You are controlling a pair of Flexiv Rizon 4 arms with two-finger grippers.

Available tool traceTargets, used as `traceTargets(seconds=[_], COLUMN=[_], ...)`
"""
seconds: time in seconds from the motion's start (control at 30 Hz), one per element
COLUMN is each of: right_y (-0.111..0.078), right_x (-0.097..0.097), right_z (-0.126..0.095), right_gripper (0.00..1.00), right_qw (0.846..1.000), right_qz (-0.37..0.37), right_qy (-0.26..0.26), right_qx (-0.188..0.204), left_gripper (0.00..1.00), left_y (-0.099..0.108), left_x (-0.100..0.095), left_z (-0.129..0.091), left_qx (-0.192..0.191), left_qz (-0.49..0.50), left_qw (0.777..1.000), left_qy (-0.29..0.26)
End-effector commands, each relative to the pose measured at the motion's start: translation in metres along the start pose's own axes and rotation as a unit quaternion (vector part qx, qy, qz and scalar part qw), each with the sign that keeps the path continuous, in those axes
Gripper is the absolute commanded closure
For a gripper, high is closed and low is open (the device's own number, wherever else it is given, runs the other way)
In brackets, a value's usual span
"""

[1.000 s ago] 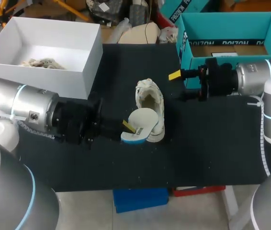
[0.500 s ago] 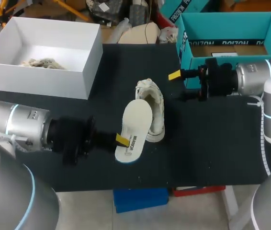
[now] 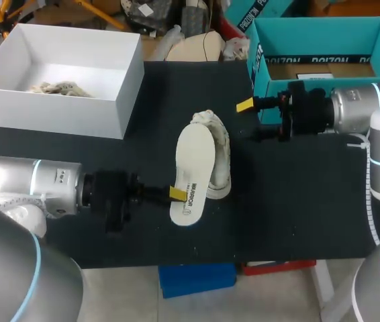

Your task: Take the shoe out of the shoebox, open the shoe tongue, remove and reinsert the insole, then place the shoe into the shoebox

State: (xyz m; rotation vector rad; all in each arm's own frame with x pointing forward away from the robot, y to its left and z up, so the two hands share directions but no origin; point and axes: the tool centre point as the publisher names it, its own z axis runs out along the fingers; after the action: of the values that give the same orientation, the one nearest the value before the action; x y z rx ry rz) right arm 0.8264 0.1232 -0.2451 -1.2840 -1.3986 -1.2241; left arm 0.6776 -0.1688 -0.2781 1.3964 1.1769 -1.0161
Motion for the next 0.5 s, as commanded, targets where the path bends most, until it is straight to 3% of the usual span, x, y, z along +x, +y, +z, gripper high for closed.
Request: traceTargets(seconds=[0.03,0.27,0.5], right_y=[0.0,0.0,0.0], right_x=[-0.001,-0.001,-0.001], right_z=[0.001,0.001,0.001], right_gripper=[0.0,0.0,0.0], right_qw=[1.0,1.0,1.0], right_qz=[0.0,0.0,0.0], right_qy=[0.0,0.0,0.0], right_qx=[-0.001,-0.001,-0.001], left_gripper=[1.0,1.0,1.0], left_y=[0.04,0.073,0.092], left_x=[0.016,0.031,0.033], left_z=[0.023,0.026,0.029], left_qx=[0.008,-0.003,-0.012], left_qz=[0.016,0.007,0.003], left_qw=[1.0,1.0,1.0], left_qy=[0.002,0.002,-0.003])
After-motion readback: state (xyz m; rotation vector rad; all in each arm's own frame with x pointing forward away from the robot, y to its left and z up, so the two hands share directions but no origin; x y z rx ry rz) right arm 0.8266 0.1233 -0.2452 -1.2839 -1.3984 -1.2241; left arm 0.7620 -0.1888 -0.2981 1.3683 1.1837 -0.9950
